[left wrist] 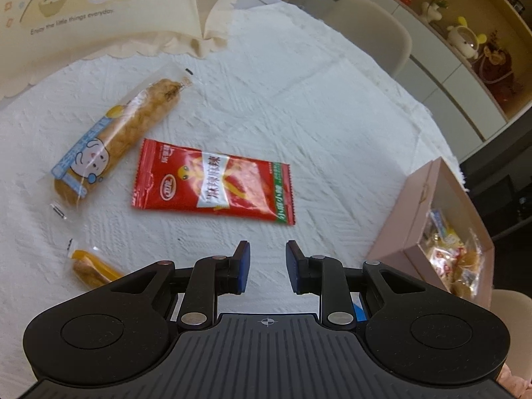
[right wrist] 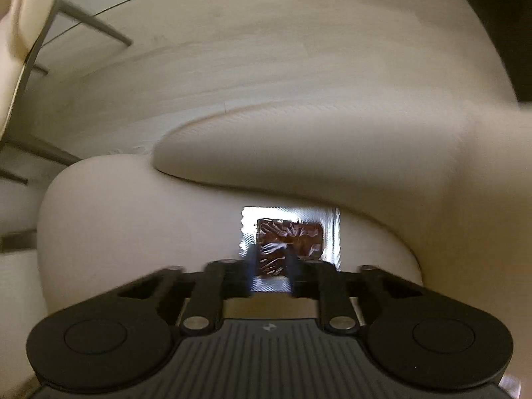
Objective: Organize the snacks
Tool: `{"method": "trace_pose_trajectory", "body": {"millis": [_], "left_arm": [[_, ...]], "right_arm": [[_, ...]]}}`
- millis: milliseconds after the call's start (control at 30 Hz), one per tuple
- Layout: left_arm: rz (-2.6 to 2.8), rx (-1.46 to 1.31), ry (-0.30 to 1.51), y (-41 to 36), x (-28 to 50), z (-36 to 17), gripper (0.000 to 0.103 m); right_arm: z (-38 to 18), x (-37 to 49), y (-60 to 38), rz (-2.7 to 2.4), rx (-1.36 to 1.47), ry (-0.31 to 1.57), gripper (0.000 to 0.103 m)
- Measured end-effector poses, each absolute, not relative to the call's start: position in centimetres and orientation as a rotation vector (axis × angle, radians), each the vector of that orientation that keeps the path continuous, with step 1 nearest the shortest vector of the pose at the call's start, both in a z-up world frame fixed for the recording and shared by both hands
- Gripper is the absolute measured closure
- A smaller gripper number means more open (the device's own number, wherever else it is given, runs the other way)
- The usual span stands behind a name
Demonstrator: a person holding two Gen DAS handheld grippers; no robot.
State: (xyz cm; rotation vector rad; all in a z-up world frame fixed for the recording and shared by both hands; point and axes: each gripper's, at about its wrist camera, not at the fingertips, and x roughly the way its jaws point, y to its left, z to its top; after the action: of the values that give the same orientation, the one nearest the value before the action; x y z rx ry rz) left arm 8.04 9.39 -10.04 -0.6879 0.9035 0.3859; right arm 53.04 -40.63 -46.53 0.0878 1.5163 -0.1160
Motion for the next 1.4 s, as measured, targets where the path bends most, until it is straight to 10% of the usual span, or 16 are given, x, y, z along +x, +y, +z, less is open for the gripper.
{"method": "trace_pose_trajectory", "body": {"millis": [400, 567, 733, 1133, 1267, 1400], "left_arm": [[0.216, -0.787, 0.903, 10.4, 7.8, -9.5, 0.076], [0.239, -0.737, 0.882, 9.4, 7.6, -9.4, 0.076], [0.348, -0.713, 0.879, 8.8, 6.4, -10.8, 0.076], [0.408, -0.764, 0.886, 7.3, 6.9, -13.0, 0.076], [0.401, -0.772, 0.886, 6.9, 7.0, -12.5, 0.076], [0.375, -0.775, 0.883, 6.9, 7.1, -11.8, 0.076]], "right_arm": [[-31.8, 44.8, -43.1, 0.043, 0.179, 1.393, 0.099], [-35.3, 47.9, -44.7, 0.025, 0.133, 1.432, 0.033], [-42.2, 51.4, -44.5, -0.026, 0.03, 1.528, 0.033], [-47.1, 54.1, -41.7, 0.001, -0.144, 1.634, 0.063], [-45.7, 53.8, -41.8, 0.017, -0.111, 1.621, 0.103], [-42.8, 52.3, -41.7, 0.068, -0.122, 1.593, 0.103]]}}
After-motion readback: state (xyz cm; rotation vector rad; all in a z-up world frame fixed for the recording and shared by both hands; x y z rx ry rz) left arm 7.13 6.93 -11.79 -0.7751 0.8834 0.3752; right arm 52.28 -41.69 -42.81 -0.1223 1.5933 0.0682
